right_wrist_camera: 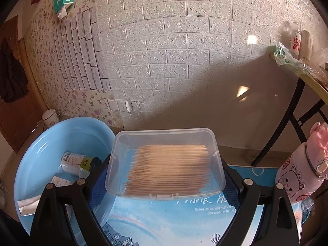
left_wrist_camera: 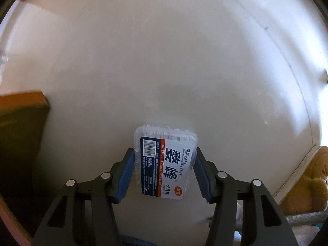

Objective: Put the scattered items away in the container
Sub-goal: 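Lift the floss box from the floor over the basin with the left gripper, then lower the floss box into the basin with the left gripper while the right releases the toothpick box, then withdraw both open grippers from the basin back over the table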

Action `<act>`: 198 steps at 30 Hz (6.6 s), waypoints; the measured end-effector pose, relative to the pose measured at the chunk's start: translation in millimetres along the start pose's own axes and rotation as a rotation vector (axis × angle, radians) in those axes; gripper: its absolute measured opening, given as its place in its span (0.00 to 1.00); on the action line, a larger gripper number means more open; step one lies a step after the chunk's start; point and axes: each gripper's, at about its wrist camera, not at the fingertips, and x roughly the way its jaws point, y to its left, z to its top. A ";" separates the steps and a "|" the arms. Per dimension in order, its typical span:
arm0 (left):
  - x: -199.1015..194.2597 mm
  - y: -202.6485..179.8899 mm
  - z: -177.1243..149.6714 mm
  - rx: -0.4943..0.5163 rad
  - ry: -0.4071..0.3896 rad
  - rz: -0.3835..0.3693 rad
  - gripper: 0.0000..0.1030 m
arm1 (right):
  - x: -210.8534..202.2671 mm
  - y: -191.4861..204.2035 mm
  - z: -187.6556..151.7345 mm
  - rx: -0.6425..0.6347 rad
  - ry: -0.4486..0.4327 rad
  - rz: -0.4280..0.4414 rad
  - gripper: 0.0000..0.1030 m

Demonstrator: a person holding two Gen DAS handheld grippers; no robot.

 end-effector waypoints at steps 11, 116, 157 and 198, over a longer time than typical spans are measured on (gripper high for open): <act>-74.0 1.1 37.5 -0.060 -0.160 -0.039 0.52 | -24.1 -8.0 -2.7 0.024 -0.050 0.008 0.90; -584.6 -20.8 -219.7 0.850 -1.029 -0.583 0.53 | -29.0 100.5 -17.9 -0.190 0.057 0.307 0.90; -593.4 -18.0 -236.2 0.844 -1.089 -0.601 0.95 | -41.5 43.5 -30.6 -0.006 0.028 0.269 1.00; -602.7 -3.3 -376.0 1.045 -1.031 -0.581 0.99 | -171.7 -48.0 -114.3 0.260 0.095 -0.071 1.00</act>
